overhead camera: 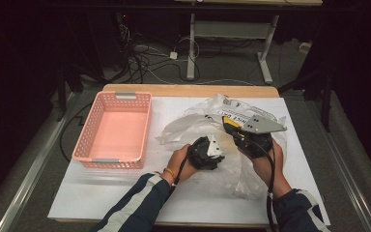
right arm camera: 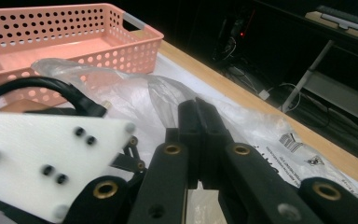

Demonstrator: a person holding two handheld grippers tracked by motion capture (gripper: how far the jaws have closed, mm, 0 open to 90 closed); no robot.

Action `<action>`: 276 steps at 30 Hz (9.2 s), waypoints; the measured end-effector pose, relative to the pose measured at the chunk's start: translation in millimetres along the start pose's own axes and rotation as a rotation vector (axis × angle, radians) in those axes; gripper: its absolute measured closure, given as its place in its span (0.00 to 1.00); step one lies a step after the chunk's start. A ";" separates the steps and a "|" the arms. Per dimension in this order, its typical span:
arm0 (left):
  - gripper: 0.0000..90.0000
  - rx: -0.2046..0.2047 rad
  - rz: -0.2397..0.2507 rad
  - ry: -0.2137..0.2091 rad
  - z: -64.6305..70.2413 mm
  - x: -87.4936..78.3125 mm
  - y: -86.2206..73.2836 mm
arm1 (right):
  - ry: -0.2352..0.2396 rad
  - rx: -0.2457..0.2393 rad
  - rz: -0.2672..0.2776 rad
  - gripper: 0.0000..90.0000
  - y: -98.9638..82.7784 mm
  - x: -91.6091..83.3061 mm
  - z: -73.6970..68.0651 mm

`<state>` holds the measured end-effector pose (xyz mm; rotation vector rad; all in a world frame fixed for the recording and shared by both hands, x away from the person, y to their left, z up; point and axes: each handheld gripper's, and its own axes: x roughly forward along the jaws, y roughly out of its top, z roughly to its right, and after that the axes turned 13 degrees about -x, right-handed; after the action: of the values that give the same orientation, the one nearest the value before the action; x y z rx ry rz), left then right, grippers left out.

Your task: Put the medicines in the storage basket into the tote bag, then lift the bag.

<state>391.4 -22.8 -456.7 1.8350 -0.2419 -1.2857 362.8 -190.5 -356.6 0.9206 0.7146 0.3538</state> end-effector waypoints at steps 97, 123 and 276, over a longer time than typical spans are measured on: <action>0.96 -0.207 -0.021 0.268 -47.4 -112.5 -60.8 | 0.247 -0.158 -0.109 0.97 -79.2 -91.3 -62.5; 0.96 -0.249 0.078 0.319 -68.1 -148.8 -60.3 | -0.027 -0.151 0.044 0.99 -47.8 -67.0 1.7; 0.73 -0.441 0.254 0.400 -191.8 -109.5 64.0 | -0.365 0.199 -0.126 1.00 -25.9 37.5 197.9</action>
<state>522.6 104.1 -316.8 1.5747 0.0278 -0.7075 526.6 -302.5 -313.8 1.0874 0.4724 -0.0008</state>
